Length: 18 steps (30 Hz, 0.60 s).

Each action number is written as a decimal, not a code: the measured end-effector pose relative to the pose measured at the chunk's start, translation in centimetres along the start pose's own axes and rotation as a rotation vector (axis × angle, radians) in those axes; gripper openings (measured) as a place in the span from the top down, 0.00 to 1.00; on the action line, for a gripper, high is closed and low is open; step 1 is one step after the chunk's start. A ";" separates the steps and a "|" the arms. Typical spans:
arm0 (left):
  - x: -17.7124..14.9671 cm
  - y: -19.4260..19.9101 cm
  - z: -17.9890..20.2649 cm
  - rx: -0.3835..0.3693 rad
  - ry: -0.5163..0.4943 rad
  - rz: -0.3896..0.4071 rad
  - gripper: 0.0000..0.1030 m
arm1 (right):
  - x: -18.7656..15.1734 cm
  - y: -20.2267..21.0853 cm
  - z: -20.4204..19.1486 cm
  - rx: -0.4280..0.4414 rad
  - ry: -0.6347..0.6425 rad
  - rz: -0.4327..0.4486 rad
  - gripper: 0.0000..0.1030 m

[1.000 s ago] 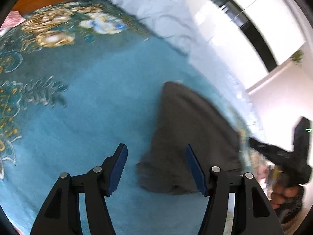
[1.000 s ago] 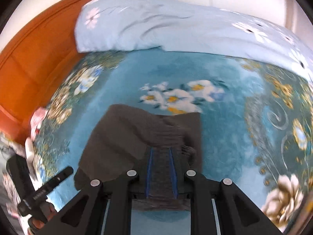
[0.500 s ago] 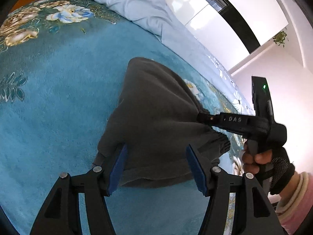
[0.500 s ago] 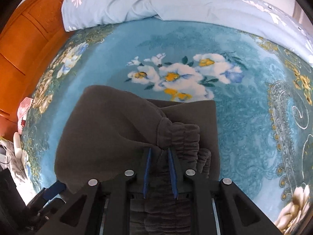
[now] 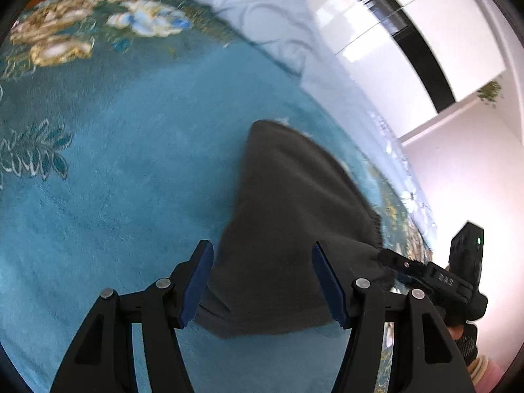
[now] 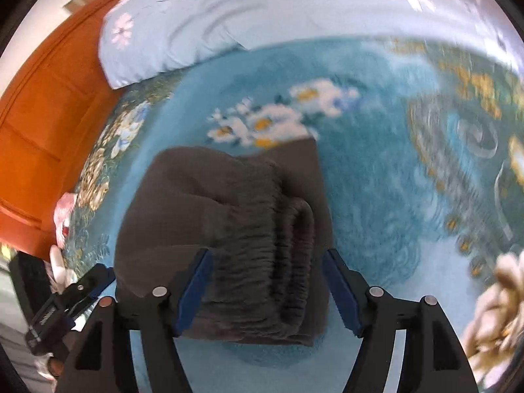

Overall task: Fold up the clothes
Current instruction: 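Hold the folded sweatpants with both grippers and lift them off the bed, then carry the folded sweatpants with both grippers to the clothes stack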

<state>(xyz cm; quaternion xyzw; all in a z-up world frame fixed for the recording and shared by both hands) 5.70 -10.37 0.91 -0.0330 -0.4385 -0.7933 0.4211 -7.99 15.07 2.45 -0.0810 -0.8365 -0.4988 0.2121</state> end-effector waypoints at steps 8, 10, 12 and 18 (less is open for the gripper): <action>0.5 -3.6 -0.5 -0.085 0.055 -0.133 0.32 | 0.0 -4.3 3.4 0.172 -0.245 -0.067 0.08; 0.3 -3.9 -0.3 -0.096 0.060 -0.145 0.32 | 0.1 -4.7 3.2 0.179 -0.245 -0.071 0.07; 0.1 -4.3 -0.2 -0.108 0.065 -0.156 0.32 | 0.1 -4.9 2.8 0.178 -0.232 -0.075 0.06; -0.4 -5.0 0.4 -0.136 0.070 -0.189 0.40 | 0.4 -4.5 1.6 0.160 -0.184 -0.083 0.10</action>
Point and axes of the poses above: each gripper's, at about its wrist camera, not at the fingertips, and y roughly against the way its jaws point, z to its right, x to its top, the point moved 3 cm from there along -y, roughly the way its jaws point, and after that the axes turned 6 degrees about z, right-handed, at the moved point
